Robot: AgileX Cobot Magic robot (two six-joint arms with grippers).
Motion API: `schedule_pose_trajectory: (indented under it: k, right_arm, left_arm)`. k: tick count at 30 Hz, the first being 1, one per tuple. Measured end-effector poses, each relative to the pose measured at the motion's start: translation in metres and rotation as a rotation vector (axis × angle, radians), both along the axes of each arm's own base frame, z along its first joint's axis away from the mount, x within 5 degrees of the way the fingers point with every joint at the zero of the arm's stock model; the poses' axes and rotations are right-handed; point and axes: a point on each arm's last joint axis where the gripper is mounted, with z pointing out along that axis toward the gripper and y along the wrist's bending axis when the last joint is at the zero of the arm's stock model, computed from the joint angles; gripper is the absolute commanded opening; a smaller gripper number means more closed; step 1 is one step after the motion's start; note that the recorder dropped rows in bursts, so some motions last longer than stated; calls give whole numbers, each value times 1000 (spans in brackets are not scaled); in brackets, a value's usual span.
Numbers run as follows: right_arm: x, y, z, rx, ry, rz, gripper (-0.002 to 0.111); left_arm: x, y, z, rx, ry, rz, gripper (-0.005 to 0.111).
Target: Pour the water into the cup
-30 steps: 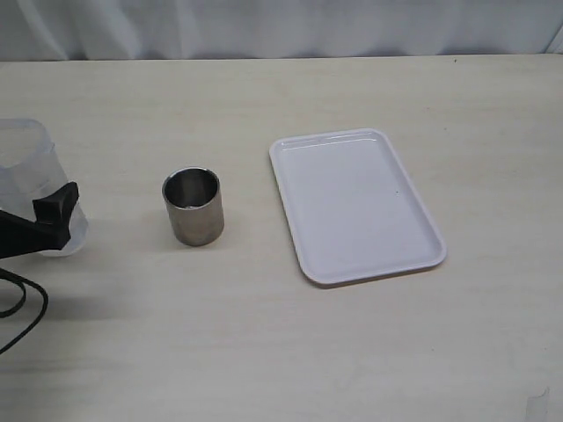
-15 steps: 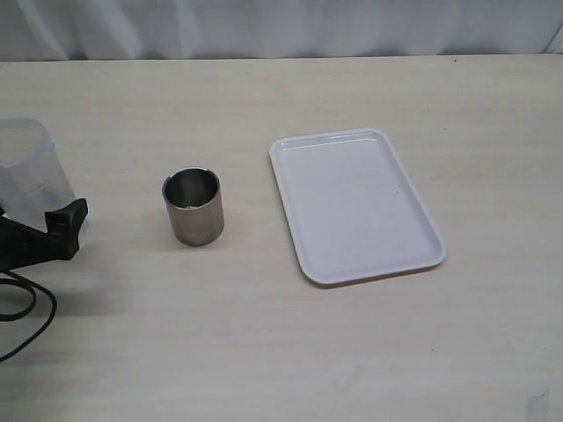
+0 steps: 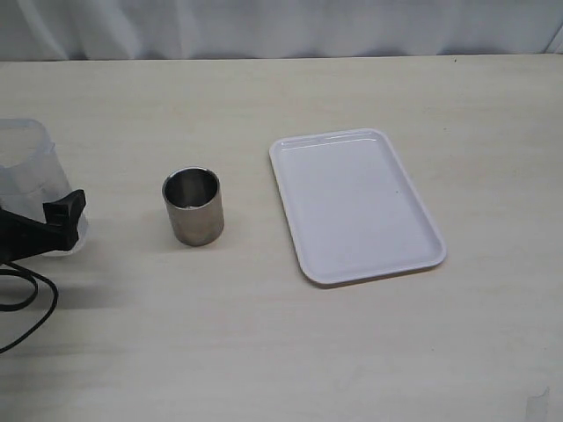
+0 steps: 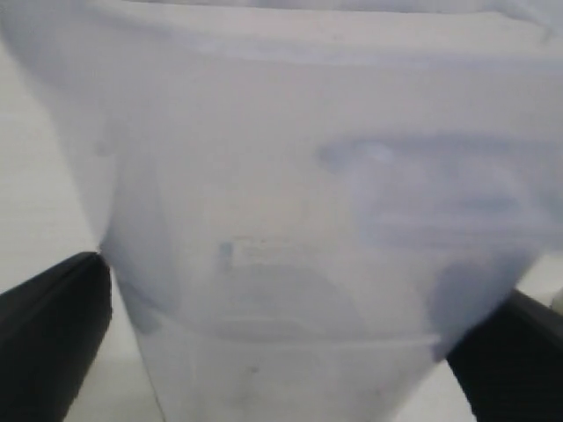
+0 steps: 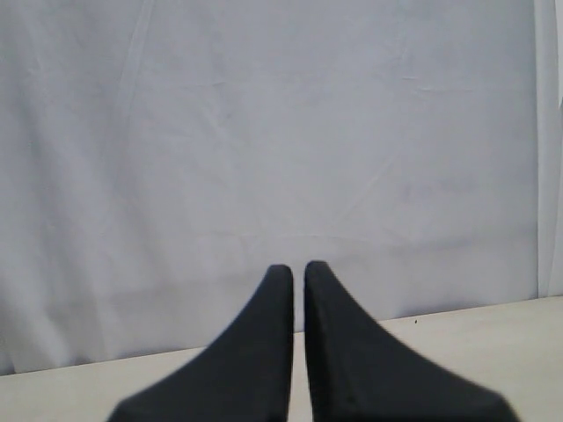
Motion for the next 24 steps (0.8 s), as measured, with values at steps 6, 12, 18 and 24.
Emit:
schedule_pose_trajectory:
  k: [6, 12, 18, 24]
  right_arm:
    - [0, 0, 0, 0, 0, 0, 4]
    - [0, 0, 0, 0, 0, 0, 4]
    - [0, 0, 0, 0, 0, 0, 4]
    - [0, 0, 0, 0, 0, 0, 4]
  left_arm:
    - [2, 2, 0, 1, -6, 21, 93]
    - [8, 2, 2, -1, -26, 23, 93]
    - [9, 1, 3, -1, -32, 23, 93]
    - [10, -1, 3, -2, -36, -1, 93]
